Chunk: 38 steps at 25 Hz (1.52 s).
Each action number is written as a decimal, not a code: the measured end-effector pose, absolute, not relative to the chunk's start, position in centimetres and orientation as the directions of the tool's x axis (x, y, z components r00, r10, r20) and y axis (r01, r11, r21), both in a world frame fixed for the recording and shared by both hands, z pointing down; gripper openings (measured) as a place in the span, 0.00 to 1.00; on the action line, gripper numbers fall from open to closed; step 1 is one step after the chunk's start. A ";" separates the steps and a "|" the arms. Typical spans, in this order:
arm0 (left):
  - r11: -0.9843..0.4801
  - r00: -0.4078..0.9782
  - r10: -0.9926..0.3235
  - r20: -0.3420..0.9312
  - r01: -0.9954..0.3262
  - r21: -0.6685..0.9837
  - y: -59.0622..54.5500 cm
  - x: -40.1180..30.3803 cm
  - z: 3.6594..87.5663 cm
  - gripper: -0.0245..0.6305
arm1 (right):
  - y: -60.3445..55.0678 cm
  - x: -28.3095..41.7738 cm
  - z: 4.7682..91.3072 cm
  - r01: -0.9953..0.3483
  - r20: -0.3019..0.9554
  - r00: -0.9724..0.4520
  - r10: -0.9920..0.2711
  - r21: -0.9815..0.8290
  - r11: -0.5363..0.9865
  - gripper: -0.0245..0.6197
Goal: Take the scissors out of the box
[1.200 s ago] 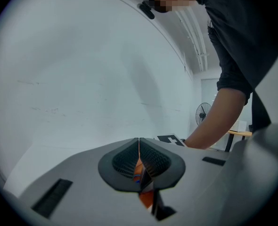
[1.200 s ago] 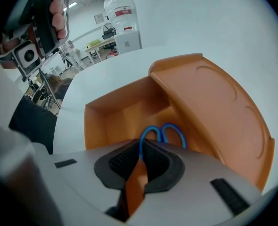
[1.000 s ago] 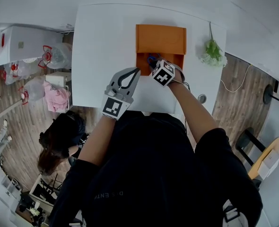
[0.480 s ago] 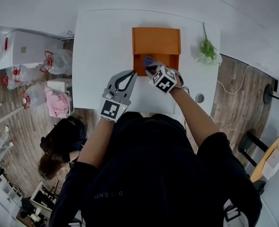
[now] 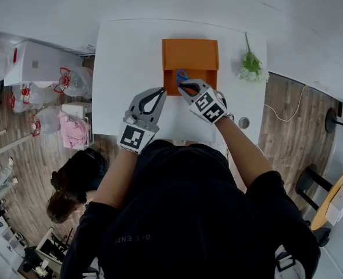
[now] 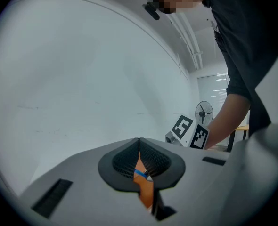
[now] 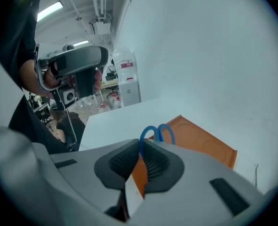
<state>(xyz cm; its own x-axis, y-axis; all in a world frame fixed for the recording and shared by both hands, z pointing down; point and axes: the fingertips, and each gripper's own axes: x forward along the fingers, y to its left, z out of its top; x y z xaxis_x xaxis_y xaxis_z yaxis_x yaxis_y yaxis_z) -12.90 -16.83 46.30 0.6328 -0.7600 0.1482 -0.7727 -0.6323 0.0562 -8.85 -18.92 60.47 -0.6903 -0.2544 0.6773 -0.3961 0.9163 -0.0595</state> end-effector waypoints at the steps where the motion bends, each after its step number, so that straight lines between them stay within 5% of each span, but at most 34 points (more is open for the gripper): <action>1: -0.631 0.631 -0.762 0.143 -0.774 0.052 -16.8 -12.9 45.8 0.07 | -19.0 -8.9 59.4 -0.402 0.657 -0.706 -0.265 -0.064 0.913 0.09; 18: -0.686 0.687 -0.724 0.066 -0.726 0.032 -16.5 -10.3 35.9 0.07 | -18.3 -4.8 40.7 -0.462 0.181 -0.884 -0.432 -0.187 0.867 0.09; 38: -0.761 0.761 -0.649 0.027 -0.646 -0.064 -14.6 -5.9 30.5 0.07 | -15.3 -0.1 30.5 -0.559 -0.014 -0.828 -0.561 -0.077 0.826 0.09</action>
<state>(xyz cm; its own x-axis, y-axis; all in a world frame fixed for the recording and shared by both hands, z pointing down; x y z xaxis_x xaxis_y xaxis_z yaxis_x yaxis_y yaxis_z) -5.95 -14.62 30.45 0.7607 -0.6485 0.0267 -0.6462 -0.7606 -0.0636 -0.07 -15.30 30.46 -0.8275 -0.5612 -0.0145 -0.5587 0.8258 -0.0766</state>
